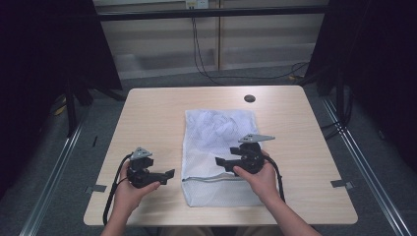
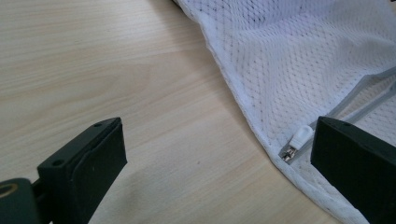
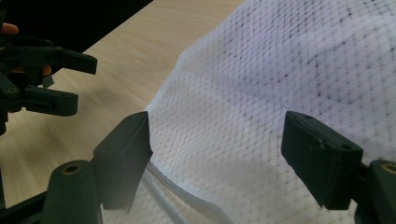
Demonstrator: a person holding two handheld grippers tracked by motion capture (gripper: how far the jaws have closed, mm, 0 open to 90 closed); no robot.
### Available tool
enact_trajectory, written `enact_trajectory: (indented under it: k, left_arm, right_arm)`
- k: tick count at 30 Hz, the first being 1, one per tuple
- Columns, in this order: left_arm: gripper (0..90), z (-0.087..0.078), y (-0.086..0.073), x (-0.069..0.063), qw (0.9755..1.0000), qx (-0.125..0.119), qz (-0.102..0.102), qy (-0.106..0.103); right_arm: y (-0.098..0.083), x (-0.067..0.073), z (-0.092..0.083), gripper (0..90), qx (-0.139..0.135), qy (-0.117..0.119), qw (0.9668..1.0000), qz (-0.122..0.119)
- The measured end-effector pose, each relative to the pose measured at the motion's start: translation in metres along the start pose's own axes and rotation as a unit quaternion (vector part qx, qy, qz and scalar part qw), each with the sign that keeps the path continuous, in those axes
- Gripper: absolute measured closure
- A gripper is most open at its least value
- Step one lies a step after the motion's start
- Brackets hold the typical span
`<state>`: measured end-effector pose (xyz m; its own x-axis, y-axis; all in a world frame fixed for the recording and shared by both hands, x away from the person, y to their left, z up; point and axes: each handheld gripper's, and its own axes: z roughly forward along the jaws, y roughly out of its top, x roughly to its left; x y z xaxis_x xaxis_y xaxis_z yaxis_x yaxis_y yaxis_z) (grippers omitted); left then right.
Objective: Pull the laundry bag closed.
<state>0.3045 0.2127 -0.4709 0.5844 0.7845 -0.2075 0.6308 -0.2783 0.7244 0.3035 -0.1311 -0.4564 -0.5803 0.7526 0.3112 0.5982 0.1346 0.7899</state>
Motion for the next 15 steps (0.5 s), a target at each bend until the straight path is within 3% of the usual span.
enact_trajectory:
  k: [11, 15]
  left_arm:
    - [3.1, 0.003, -0.002, -0.007, 1.0000, 0.006, 0.006, -0.003]
    - [3.2, 0.004, -0.002, -0.008, 0.9999, 0.007, 0.004, -0.010]
  right_arm:
    - [-0.003, 0.014, 0.019, 31.5, 0.023, 0.031, 0.9993, -0.005]
    - [-0.004, 0.020, 0.024, 38.7, 0.020, 0.044, 0.9988, 0.001]
